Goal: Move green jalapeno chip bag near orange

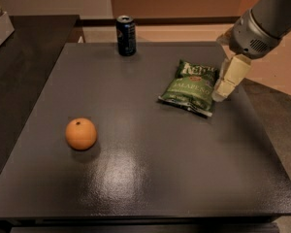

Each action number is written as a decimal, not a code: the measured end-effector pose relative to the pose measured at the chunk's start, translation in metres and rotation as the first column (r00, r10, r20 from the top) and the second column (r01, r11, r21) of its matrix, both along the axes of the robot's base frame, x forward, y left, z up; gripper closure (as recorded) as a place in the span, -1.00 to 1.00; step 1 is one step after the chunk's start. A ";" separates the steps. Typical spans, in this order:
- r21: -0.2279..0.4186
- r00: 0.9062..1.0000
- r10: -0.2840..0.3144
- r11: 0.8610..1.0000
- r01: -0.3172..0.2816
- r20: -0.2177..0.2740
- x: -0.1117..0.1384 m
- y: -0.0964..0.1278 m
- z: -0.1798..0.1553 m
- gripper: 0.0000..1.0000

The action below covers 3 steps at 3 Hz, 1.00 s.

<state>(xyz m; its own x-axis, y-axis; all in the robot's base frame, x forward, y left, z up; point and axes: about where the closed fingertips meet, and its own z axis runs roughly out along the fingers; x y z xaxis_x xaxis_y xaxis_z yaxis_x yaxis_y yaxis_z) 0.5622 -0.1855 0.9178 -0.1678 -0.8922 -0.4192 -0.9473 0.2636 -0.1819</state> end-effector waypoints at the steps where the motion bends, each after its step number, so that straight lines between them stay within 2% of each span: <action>1: 0.007 0.999 0.018 1.000 -0.018 -0.028 0.013 0.004 -0.019 -1.00; 3: 0.027 0.996 0.017 1.000 -0.015 -0.083 0.019 0.008 -0.051 -1.00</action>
Offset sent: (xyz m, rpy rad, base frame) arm 0.0222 0.0062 -0.0569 0.0227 0.1011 0.0180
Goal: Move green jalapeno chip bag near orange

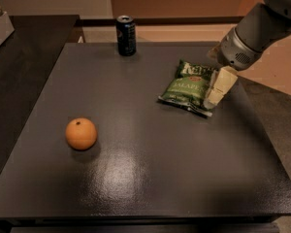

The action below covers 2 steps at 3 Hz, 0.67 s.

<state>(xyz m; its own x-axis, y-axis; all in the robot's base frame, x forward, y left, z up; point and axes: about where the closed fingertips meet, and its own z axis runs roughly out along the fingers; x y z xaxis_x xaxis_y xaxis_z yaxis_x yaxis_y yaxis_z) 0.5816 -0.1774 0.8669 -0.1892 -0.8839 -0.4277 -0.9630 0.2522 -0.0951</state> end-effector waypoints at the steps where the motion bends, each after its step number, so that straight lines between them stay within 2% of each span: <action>1: 0.008 1.000 -0.002 1.000 0.002 -0.017 0.001 0.003 -0.009 -1.00; 2: 0.012 1.000 -0.001 1.000 0.002 -0.028 0.000 0.005 -0.014 -1.00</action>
Offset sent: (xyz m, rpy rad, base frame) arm -0.0017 0.0080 -0.0226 0.0199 0.0527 -0.0050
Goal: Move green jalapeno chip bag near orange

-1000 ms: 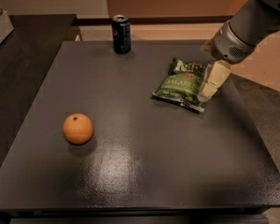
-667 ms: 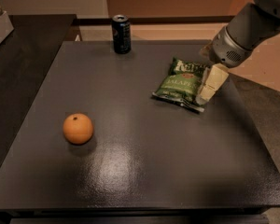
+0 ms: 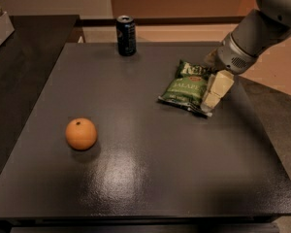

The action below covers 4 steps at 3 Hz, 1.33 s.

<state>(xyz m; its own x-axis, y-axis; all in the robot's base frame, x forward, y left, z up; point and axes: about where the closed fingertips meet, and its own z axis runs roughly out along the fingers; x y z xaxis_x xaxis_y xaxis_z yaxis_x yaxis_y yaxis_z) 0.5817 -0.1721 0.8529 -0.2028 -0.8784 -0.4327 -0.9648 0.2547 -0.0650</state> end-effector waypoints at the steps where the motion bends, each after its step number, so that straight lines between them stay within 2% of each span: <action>1: 0.003 1.000 0.005 1.000 -0.005 -0.016 -0.002 0.003 -0.005 -0.63; 4: 0.008 0.999 0.032 0.999 -0.032 -0.024 -0.014 0.018 0.004 0.77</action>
Offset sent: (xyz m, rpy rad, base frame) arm -0.0046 0.0062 -0.0060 0.0089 0.0303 0.0050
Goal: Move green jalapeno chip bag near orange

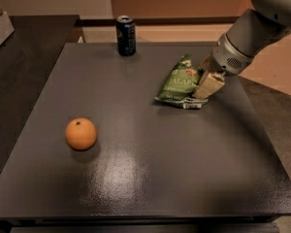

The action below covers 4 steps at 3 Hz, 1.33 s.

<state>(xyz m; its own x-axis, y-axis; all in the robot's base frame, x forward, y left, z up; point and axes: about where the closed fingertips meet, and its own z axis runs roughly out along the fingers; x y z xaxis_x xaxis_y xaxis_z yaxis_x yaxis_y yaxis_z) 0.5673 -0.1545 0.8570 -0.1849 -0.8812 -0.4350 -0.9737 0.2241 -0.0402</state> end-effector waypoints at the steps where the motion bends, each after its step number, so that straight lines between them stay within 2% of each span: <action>1: -0.002 0.999 0.038 0.999 -0.038 0.007 -0.011 0.014 0.013 1.00; 2: -0.014 0.993 0.114 0.993 -0.114 0.008 -0.026 0.037 0.027 1.00; 3: -0.046 0.977 0.213 0.976 -0.213 -0.002 -0.040 0.062 0.032 1.00; 4: -0.097 0.942 0.335 0.937 -0.335 -0.018 -0.057 0.087 0.029 1.00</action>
Offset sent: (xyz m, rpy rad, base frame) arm -0.0449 0.0632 0.0461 -0.0310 -0.0107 0.2077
